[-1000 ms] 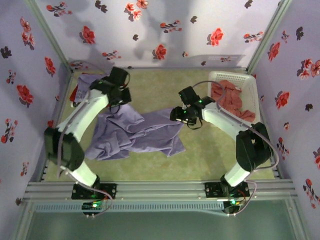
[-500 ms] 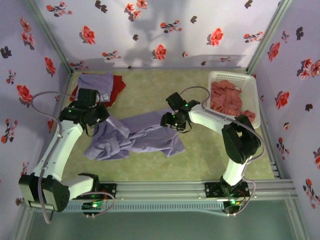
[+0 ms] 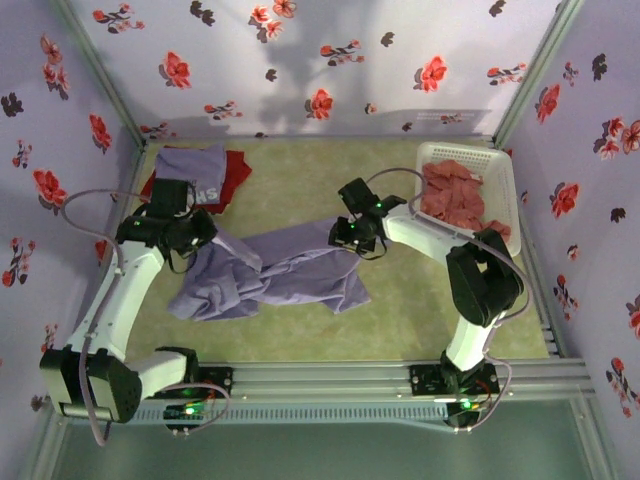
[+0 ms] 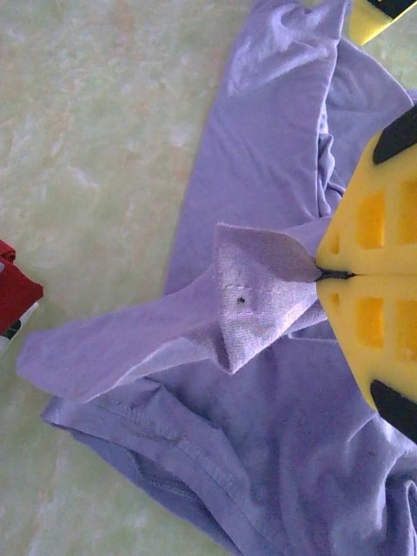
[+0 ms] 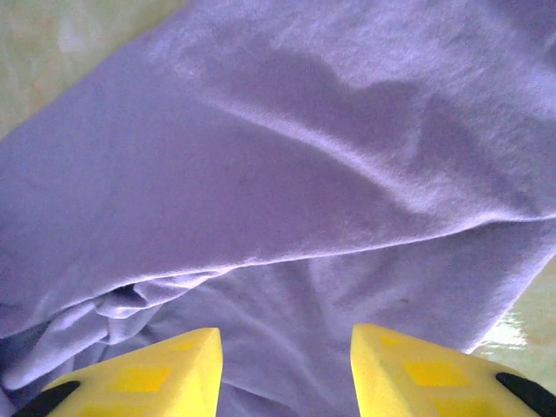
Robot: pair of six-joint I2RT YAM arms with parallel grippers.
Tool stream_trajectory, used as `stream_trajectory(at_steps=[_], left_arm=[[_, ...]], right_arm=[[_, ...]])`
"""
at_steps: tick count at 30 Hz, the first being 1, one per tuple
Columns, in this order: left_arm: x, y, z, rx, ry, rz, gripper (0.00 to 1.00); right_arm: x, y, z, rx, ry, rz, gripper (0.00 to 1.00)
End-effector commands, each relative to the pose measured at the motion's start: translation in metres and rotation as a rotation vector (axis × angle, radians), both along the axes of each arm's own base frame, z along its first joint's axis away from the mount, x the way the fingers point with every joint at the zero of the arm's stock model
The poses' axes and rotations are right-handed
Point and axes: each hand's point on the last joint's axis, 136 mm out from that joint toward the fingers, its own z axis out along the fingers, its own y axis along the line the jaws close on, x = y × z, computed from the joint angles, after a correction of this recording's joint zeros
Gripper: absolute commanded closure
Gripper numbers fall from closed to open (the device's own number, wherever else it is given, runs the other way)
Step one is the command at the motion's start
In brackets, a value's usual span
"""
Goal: Fold and stack the t-shirts
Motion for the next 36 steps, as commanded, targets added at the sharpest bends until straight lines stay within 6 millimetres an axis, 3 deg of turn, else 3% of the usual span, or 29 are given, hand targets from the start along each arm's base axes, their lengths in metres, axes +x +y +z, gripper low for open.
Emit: stream_trajectory(at_steps=[1, 12, 21, 26, 32, 36], left_arm=[[-0.002, 0.001, 0.000, -0.029, -0.004, 0.013, 1.00], [0.004, 0.004, 0.000, -0.075, -0.019, 0.036, 1.00], [0.005, 0.005, -0.008, -0.103, -0.017, 0.038, 1.00], [0.004, 0.006, -0.013, -0.101, -0.007, 0.031, 1.00], [-0.003, 0.038, -0.001, -0.098, -0.054, 0.132, 1.00], [-0.007, 0.066, 0.004, -0.080, -0.047, 0.188, 1.00]], right_arm=[[0.005, -0.007, 0.007, 0.005, -0.023, -0.008, 0.61], [0.012, -0.002, 0.000, 0.027, -0.009, -0.016, 0.69], [0.016, 0.005, 0.012, 0.062, -0.010, -0.023, 0.73], [0.014, 0.007, 0.002, 0.064, 0.011, -0.031, 0.77], [-0.008, 0.026, -0.029, 0.061, 0.092, 0.012, 0.78], [-0.038, 0.060, -0.045, 0.075, 0.144, 0.092, 0.77]])
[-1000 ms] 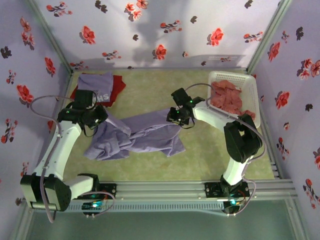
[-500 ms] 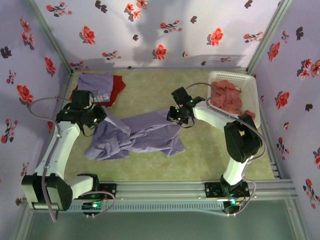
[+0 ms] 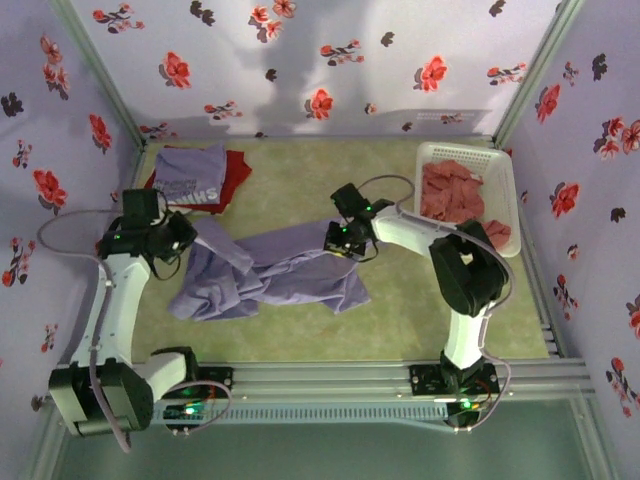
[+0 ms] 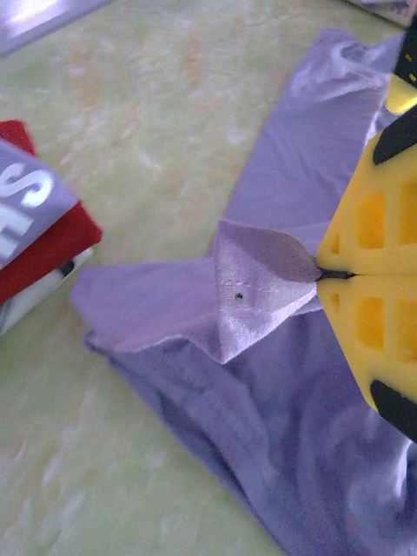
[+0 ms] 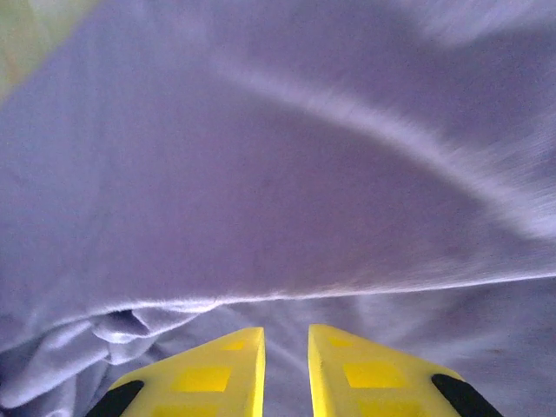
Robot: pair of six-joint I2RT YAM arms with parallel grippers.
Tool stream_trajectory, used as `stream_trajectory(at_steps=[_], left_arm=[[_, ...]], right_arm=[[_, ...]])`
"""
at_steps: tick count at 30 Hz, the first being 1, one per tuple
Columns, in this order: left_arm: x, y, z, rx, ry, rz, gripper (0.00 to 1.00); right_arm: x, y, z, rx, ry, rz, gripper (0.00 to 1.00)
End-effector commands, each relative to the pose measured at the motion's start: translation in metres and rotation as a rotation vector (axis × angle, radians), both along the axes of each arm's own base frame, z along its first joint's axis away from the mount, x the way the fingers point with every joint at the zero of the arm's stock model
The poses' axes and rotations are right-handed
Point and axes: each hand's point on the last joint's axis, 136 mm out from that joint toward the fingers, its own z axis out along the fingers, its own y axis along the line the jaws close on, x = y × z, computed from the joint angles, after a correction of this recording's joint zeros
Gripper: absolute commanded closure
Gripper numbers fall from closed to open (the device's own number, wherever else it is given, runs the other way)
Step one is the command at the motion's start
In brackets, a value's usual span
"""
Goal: Fold and stack the t-shirts
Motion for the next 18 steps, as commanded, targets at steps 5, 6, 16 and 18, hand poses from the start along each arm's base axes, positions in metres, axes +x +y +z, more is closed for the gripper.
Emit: stream_trajectory(at_steps=[5, 6, 16, 18], left_arm=[[-0.005, 0.048, 0.022, 0.001, -0.033, 0.090, 1.00], [-0.006, 0.057, 0.027, 0.014, -0.040, 0.110, 1.00], [-0.010, 0.119, 0.029, -0.001, -0.023, 0.217, 1.00], [-0.011, 0.122, 0.024, -0.004, -0.019, 0.227, 1.00]], right_arm=[[-0.056, 0.056, -0.005, 0.022, 0.084, 0.165, 0.75], [-0.059, 0.059, 0.002, 0.018, 0.068, 0.178, 0.73], [-0.018, -0.019, 0.043, -0.114, -0.054, 0.068, 0.50], [-0.008, -0.038, 0.041, -0.132, -0.059, 0.024, 0.48]])
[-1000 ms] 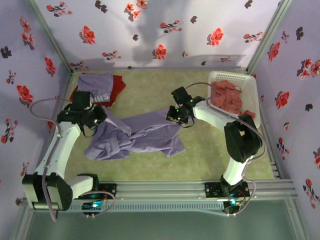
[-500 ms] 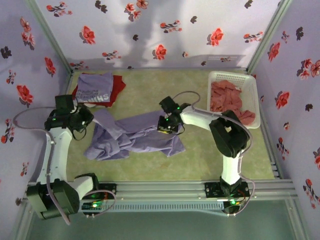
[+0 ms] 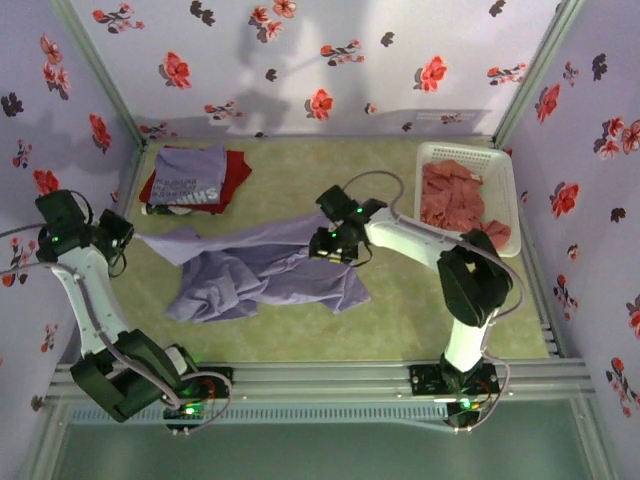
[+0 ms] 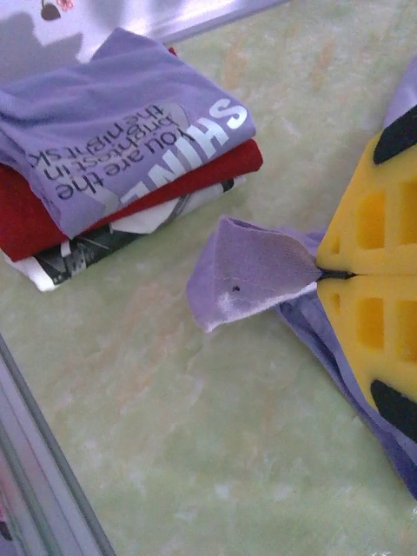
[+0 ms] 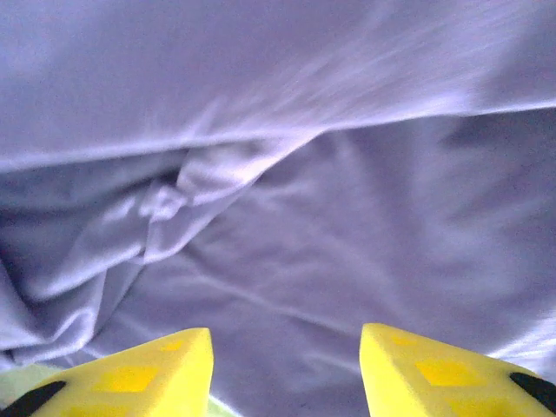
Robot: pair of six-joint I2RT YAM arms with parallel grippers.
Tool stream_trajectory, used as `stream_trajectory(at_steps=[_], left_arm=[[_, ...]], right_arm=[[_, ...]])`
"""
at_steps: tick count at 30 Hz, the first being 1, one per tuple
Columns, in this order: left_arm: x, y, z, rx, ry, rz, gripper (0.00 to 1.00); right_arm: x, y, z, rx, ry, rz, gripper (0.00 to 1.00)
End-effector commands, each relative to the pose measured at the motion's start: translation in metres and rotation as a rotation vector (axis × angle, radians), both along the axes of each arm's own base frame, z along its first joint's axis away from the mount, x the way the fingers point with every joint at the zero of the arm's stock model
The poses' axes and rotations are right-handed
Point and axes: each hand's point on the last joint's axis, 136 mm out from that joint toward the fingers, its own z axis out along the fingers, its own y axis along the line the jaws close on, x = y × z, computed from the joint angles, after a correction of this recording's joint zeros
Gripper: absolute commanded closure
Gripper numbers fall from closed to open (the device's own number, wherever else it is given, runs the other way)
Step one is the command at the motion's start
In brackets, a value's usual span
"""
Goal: Fold and stack the t-shirts
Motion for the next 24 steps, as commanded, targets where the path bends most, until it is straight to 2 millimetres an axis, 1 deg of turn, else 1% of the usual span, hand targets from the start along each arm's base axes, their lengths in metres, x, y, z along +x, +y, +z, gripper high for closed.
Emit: stream_trajectory(at_steps=[1, 4, 7, 10, 13, 18, 22, 24], left_arm=[[-0.003, -0.004, -0.004, -0.016, -0.001, -0.037, 1.00], [-0.001, -0.010, -0.010, -0.054, -0.018, -0.045, 1.00], [-0.002, -0.014, -0.017, -0.085, -0.022, -0.047, 1.00], [-0.004, -0.018, -0.020, -0.097, -0.025, -0.051, 1.00], [-0.006, -0.020, -0.020, -0.100, -0.022, -0.054, 1.00], [-0.006, -0.023, -0.018, -0.106, -0.024, -0.062, 1.00], [-0.008, -0.027, -0.017, -0.110, -0.023, -0.066, 1.00], [-0.009, -0.028, -0.015, -0.109, -0.028, -0.067, 1.00]], right_arm=[[0.011, -0.045, -0.004, -0.101, -0.012, -0.058, 0.48], [0.026, -0.068, -0.010, -0.133, -0.026, -0.103, 0.47], [0.044, -0.086, -0.014, -0.169, -0.057, -0.129, 0.48], [0.058, -0.101, -0.019, -0.215, -0.082, -0.142, 0.48], [0.066, -0.110, -0.028, -0.223, -0.067, -0.160, 0.49], [0.073, -0.108, -0.045, -0.182, -0.044, -0.162, 0.51], [0.080, -0.099, -0.048, -0.133, -0.050, -0.152, 0.58], [0.085, -0.097, -0.048, -0.116, -0.059, -0.151, 0.64]])
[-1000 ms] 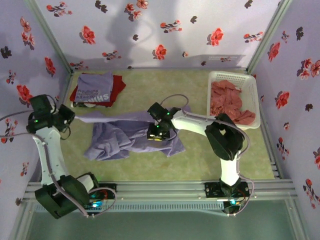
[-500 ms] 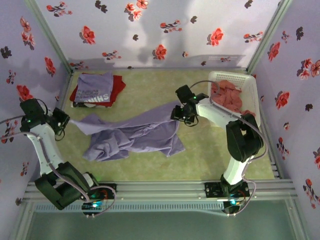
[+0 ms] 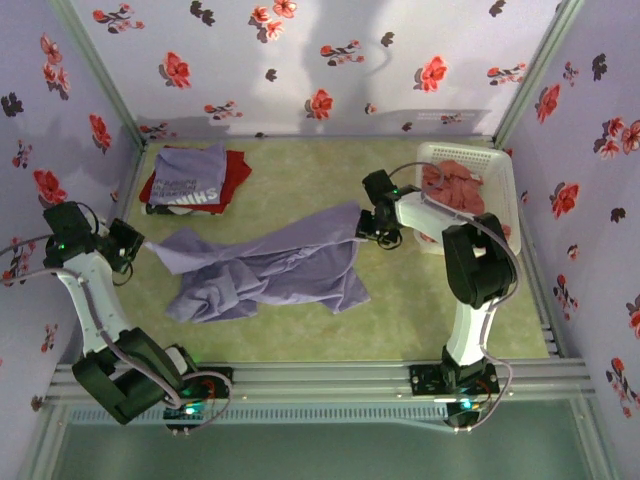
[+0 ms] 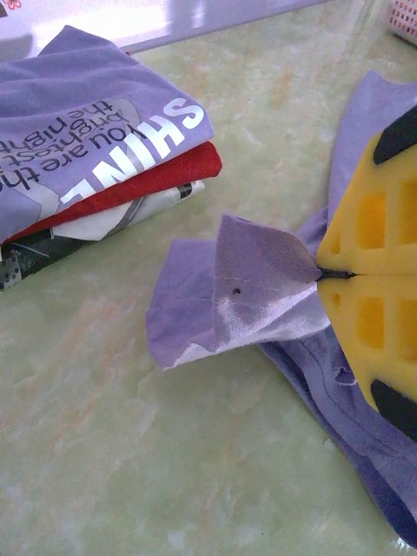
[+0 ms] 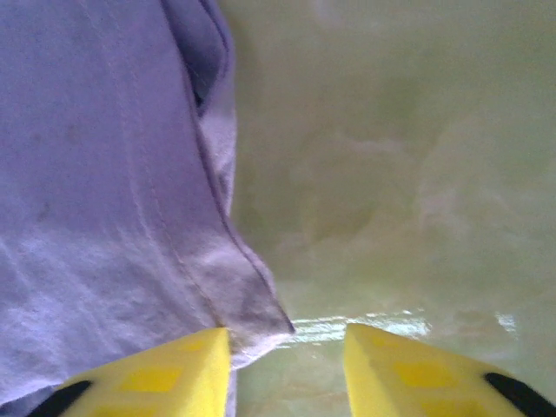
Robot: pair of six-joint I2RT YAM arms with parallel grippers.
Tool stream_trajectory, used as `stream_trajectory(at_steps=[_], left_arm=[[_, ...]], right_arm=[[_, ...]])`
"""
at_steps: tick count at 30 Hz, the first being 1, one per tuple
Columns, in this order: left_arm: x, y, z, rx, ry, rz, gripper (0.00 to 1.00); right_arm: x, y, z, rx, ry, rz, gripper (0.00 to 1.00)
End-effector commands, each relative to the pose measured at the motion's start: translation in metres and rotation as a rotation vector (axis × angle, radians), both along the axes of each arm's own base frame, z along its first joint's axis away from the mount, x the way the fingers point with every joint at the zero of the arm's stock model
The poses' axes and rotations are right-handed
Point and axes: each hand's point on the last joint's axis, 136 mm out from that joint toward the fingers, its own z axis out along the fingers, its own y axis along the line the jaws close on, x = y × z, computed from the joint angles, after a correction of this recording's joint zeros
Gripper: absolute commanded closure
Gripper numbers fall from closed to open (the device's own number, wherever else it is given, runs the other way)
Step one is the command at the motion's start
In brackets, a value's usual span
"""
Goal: Fold and stack the t-shirts
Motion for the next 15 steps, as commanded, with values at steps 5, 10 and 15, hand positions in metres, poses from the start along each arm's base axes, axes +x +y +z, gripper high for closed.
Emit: stream_trajectory(at_steps=[5, 10, 15], left_arm=[[-0.0031, -0.0116, 0.0109, -0.012, -0.025, -0.021, 1.00], [-0.0032, -0.0129, 0.0111, -0.013, -0.023, -0.027, 1.00], [-0.0044, -0.0132, 0.0123, -0.010, -0.022, -0.028, 1.00]], right_arm=[[0.0212, 0.0143, 0.0045, 0.070, -0.051, 0.035, 0.66], [0.0218, 0.0136, -0.0002, 0.082, -0.043, 0.022, 0.51], [0.0239, 0.0158, -0.0002, 0.110, -0.050, 0.010, 0.72]])
